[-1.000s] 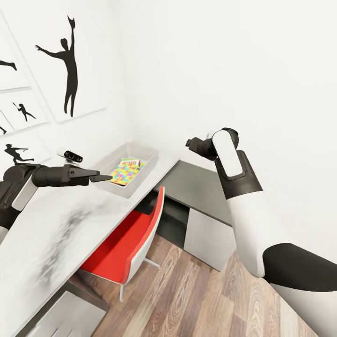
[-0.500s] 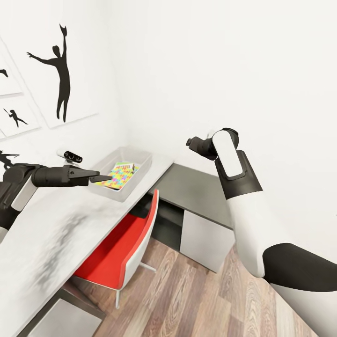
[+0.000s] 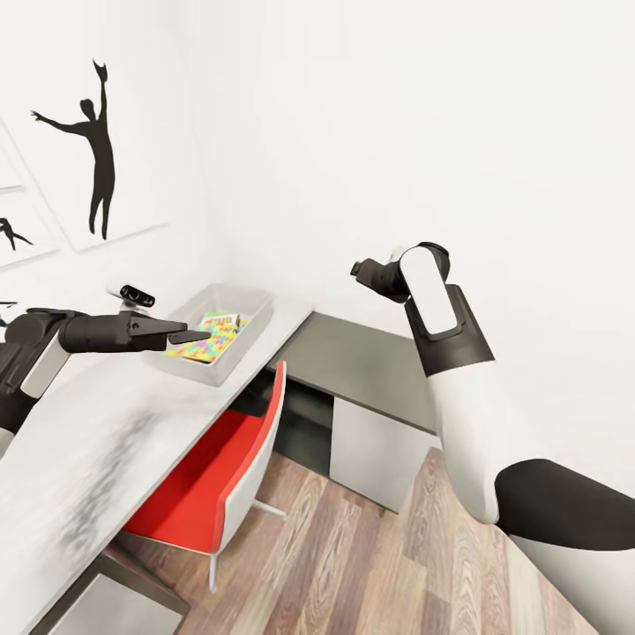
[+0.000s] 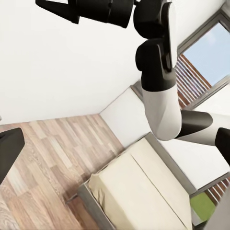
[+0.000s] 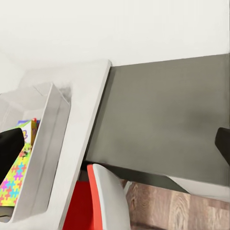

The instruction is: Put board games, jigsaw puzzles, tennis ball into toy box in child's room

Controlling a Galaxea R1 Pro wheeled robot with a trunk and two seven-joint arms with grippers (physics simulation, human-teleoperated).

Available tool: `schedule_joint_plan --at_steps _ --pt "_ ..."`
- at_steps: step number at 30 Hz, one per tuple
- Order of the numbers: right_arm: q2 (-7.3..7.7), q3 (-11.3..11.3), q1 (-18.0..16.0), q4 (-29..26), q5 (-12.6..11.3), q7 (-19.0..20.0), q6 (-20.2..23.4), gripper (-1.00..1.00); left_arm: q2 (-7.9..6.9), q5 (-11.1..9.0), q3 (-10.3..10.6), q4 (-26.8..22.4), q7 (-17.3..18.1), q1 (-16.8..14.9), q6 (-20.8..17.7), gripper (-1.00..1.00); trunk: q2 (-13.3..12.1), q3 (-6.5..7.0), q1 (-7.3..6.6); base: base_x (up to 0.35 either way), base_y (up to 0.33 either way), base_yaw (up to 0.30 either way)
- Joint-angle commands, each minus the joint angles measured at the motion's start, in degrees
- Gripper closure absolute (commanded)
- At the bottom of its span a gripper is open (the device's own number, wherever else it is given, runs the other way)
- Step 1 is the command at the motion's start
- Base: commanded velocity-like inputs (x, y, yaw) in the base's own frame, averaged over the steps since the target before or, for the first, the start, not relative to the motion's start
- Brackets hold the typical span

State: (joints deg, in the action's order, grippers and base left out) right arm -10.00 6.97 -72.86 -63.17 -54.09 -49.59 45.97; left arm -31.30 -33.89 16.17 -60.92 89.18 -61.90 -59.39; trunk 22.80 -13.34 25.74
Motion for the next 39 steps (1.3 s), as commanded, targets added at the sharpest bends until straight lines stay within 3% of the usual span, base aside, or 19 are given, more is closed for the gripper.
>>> schedule_joint_plan --at_steps 1,39 --pt "0.0 0.1 0.2 0.0 -0.5 -0.6 0.1 -1.0 -0.06 0.0 0.2 0.0 0.3 -0.1 -0.6 -1.0 0.1 -0.03 0.04 -0.032 0.0 -0.132" --pt "0.0 -0.1 2.0 1.6 -0.3 -0.6 0.3 -1.0 0.36 0.0 0.2 0.0 0.1 0.9 0.0 -1.0 0.1 3.37 0.04 -0.032 0.0 -0.154"
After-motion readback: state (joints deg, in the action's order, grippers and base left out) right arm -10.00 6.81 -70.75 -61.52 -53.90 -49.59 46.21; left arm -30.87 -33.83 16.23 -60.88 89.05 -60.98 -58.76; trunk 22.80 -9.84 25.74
